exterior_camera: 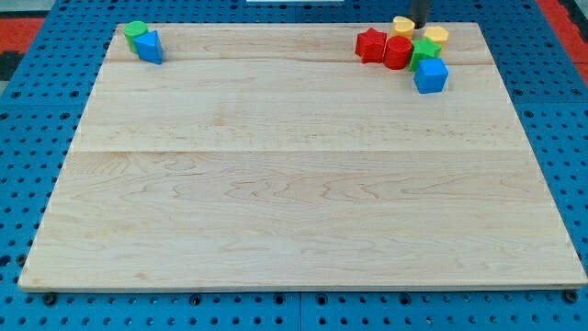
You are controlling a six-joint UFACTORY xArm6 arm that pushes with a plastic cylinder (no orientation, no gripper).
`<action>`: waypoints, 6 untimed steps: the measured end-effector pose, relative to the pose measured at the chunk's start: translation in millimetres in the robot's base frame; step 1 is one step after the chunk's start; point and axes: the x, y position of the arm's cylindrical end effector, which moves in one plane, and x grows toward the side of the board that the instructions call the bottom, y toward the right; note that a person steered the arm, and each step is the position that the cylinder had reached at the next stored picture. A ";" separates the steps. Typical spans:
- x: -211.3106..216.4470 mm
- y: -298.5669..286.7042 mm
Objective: Place your arm to the top right of hexagon
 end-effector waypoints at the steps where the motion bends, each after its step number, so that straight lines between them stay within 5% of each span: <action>1: 6.1 -16.0; 6: 1.0 16.8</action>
